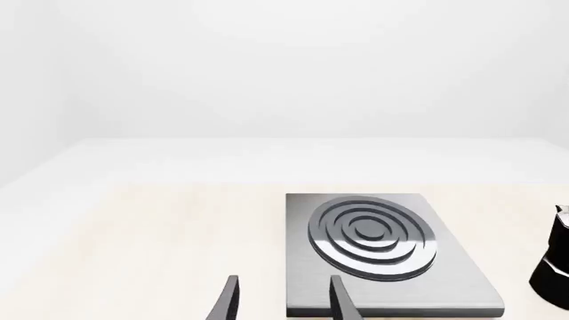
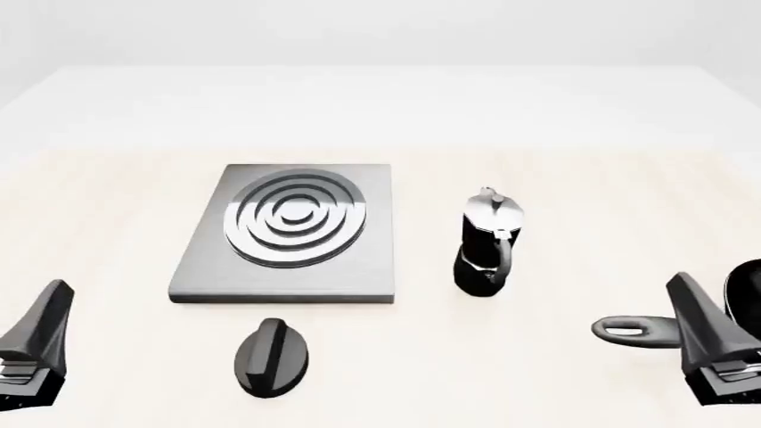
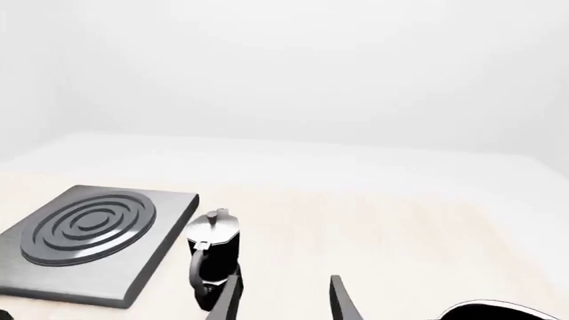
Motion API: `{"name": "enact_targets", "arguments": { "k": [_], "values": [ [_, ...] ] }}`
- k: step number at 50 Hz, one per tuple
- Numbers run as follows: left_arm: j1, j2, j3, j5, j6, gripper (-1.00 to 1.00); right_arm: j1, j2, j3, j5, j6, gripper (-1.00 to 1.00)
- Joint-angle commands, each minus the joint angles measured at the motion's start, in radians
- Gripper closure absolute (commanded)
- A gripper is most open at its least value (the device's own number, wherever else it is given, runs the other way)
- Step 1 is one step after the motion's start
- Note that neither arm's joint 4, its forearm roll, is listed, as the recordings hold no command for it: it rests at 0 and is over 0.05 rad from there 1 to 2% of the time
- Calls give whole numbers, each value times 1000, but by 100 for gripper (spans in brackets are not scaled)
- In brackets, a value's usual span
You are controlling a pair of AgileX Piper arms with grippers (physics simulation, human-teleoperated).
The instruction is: Put the moka pot on the stove.
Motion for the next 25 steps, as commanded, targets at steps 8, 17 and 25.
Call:
{"name": "enact_targets", "arguments": {
  "k": [8, 17, 25],
  "values": [
    [0, 0, 0, 0, 0, -100, 107, 235, 3, -245, -1, -100],
    [0, 0, 0, 0, 0, -100, 134, 259, 0, -264, -3, -100],
    [0, 0, 0, 0, 0, -100, 163, 303, 2, -305, -1, -100]
  ]
}}
